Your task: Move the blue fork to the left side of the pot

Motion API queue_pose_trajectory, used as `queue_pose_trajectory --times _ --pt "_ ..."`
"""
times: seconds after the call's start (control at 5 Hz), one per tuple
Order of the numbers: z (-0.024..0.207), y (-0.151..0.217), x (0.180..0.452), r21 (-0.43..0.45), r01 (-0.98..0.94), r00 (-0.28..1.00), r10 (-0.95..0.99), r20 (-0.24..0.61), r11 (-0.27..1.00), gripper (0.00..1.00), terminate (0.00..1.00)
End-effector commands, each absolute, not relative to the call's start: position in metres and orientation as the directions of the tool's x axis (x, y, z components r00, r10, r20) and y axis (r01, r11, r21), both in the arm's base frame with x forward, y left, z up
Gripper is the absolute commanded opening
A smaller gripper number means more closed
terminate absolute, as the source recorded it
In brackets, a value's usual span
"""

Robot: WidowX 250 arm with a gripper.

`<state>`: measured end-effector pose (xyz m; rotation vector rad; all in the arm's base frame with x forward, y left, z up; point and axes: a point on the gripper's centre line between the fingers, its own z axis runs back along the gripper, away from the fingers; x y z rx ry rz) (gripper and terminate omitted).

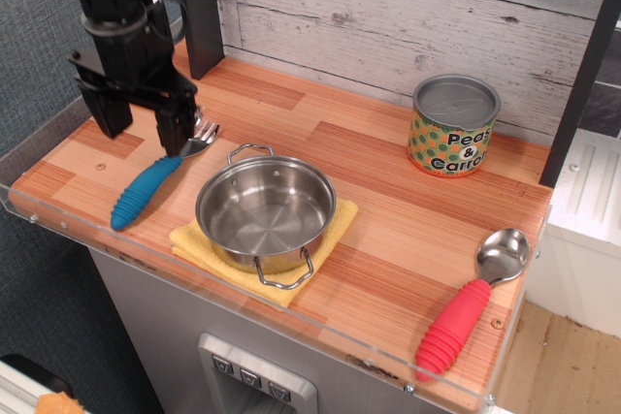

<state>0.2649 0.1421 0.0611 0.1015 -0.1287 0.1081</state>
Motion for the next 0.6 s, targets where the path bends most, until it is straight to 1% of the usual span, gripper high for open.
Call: queue_pose_trajectory --times 0.0,0.2,0.4 --pt "0.112 0.128 0.271 0.108 -0.213 0.955 0.184 0.235 0.971 1.0 0.0" --pt "0.12 0.117 0.282 0.067 -0.236 0.936 0.208 0.285 0.969 1.0 0.0" --pt "0.125 0.1 0.297 0.021 -0.281 0.915 0.261 0.307 0.96 1.0 0.0"
